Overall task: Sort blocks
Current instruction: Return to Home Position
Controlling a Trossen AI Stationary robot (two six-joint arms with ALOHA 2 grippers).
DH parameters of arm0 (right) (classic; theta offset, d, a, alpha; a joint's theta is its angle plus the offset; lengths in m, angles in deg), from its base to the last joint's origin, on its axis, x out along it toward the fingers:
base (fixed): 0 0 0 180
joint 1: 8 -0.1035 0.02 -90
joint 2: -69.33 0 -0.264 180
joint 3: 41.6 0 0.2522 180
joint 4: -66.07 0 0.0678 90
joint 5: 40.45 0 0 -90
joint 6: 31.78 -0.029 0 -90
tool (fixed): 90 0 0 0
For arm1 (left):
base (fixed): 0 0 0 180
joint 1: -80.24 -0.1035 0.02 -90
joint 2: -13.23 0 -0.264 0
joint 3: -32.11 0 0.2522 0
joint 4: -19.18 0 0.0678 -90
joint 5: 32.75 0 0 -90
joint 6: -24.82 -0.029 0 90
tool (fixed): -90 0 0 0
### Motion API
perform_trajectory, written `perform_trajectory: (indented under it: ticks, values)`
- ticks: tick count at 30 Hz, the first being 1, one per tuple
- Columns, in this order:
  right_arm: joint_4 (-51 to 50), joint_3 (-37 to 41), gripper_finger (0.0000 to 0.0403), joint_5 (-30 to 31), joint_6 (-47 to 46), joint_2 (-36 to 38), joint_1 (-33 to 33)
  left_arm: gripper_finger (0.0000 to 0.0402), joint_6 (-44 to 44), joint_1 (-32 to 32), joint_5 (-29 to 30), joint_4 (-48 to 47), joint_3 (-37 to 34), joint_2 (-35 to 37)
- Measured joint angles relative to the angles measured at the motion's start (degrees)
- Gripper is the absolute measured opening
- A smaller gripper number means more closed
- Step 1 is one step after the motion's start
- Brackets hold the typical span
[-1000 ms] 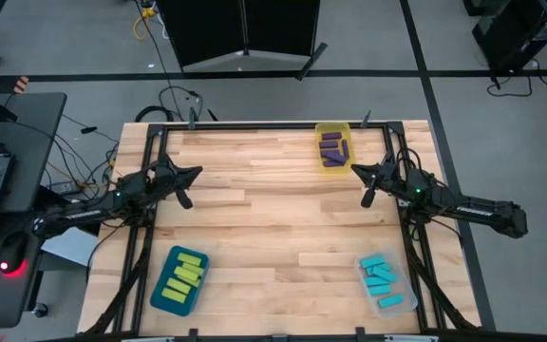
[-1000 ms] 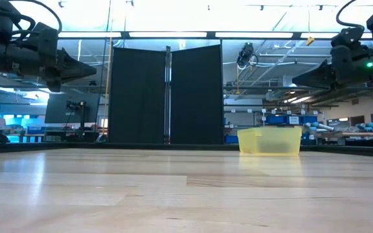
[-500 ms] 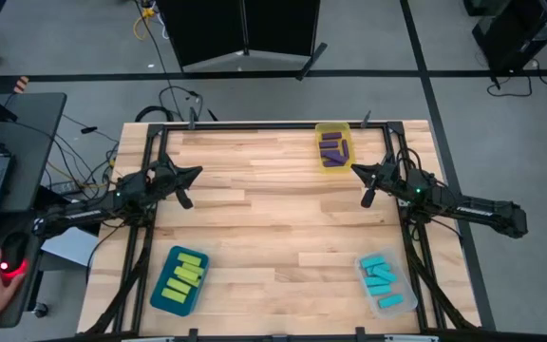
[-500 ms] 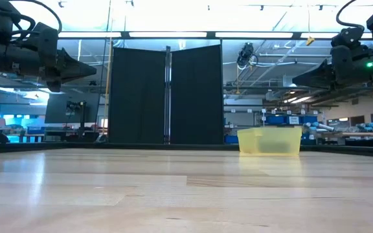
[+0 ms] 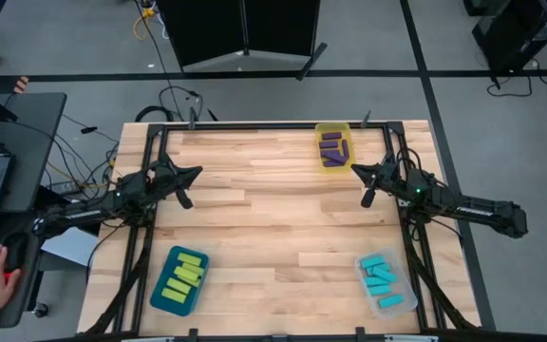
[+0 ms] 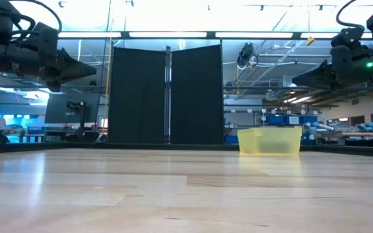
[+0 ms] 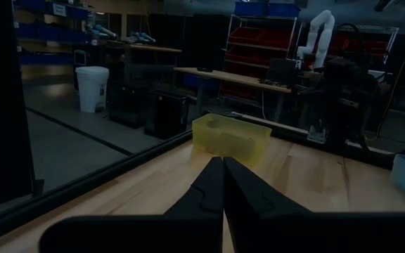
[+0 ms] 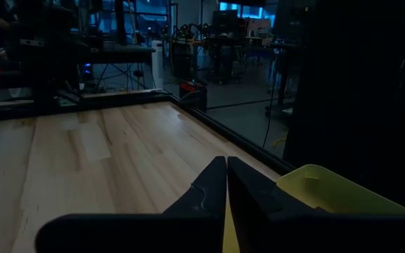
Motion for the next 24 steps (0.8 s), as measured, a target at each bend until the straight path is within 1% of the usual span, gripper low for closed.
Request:
perform_trajectory:
  ticks: [24]
  values:
    - [0.0, 0.0, 0.0029, 0.0, 0.0, 0.0, 0.0, 0.0010, 0.0, 0.0, 0.0, 0.0, 0.0, 0.0]
